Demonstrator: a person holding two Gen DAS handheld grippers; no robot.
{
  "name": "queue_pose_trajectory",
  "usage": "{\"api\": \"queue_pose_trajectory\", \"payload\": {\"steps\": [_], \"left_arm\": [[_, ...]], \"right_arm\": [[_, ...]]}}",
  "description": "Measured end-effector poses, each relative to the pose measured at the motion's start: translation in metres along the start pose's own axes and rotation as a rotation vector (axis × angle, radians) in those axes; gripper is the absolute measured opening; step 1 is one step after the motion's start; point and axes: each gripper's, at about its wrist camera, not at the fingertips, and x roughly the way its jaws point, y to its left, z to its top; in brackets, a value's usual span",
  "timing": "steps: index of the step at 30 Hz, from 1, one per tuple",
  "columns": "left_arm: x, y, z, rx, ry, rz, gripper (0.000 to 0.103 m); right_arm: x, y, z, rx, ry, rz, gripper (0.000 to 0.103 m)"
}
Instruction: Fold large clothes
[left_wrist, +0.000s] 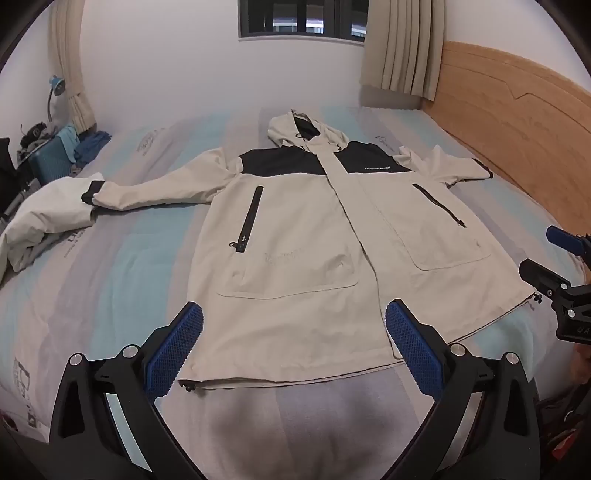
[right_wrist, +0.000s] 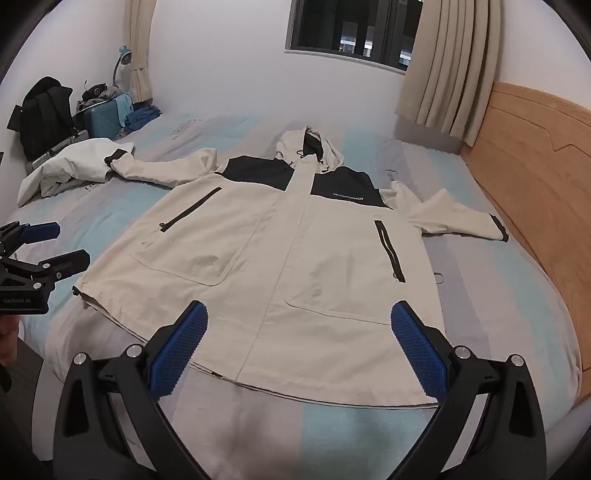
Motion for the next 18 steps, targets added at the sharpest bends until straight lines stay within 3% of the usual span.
{"api": "queue_pose_trajectory", "payload": {"steps": [18], "left_arm": [[-0.0004, 0.0097, -0.0059, -0.008, -0.011, -0.007, 0.097]], "right_arm": [[-0.0028, 0.0011, -0.0016, 0.014, -0.005, -0.002, 0.096]]}}
